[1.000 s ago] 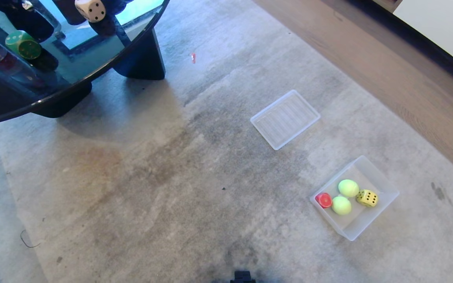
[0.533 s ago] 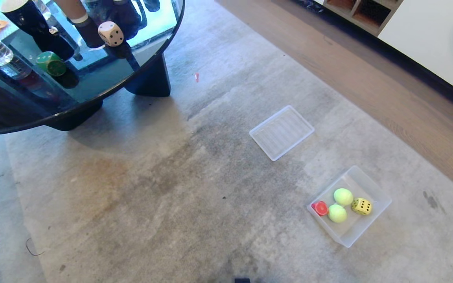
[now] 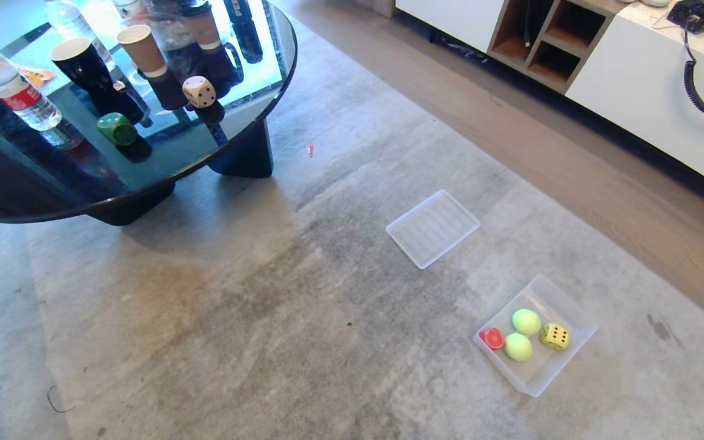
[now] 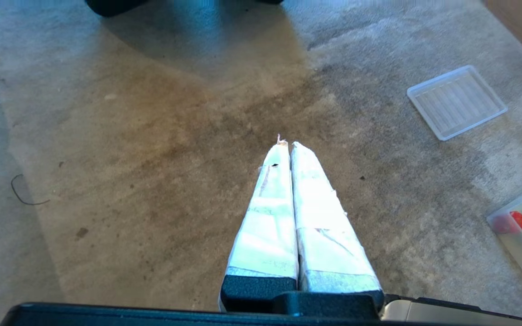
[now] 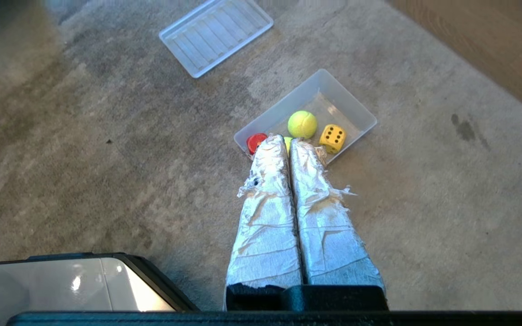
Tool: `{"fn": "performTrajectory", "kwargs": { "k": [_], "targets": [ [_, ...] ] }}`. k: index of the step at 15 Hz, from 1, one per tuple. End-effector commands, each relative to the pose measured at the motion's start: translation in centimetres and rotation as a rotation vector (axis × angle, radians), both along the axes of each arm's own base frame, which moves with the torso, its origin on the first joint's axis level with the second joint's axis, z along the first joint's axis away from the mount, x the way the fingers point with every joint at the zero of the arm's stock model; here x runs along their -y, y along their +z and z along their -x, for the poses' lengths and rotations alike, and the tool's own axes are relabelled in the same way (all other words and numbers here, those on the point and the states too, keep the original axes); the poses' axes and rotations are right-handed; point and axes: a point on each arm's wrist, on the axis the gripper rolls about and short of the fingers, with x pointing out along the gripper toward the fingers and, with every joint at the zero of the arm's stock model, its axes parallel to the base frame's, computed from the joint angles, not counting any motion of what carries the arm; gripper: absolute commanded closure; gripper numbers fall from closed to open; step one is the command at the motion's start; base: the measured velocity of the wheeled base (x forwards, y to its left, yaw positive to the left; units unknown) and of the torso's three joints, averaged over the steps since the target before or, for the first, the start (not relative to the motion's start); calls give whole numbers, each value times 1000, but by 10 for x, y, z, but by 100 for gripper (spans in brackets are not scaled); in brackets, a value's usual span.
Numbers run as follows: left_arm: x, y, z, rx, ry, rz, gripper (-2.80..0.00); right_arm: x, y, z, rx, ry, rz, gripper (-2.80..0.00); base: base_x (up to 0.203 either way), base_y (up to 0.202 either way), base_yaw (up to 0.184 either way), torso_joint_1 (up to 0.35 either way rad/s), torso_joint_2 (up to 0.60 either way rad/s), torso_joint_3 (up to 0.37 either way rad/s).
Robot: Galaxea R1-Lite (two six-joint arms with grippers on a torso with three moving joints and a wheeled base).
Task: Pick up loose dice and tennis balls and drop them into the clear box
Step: Pick up toys out of the box
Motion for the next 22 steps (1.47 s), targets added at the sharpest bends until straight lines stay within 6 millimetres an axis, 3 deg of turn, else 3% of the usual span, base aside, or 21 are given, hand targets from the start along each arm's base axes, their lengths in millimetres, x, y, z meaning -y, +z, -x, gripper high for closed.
{"fn": "performTrajectory", "kwargs": {
  "k": [1,22],
  "targets": [
    [0,0,0,0,1,5,0,0,0,0,-1,-1,0,0,0,0,0,3,0,198],
    [0,0,0,2,4,19,0,0,0,0,-1,1,0,0,0,0,0,2,2,202]
  ]
}}
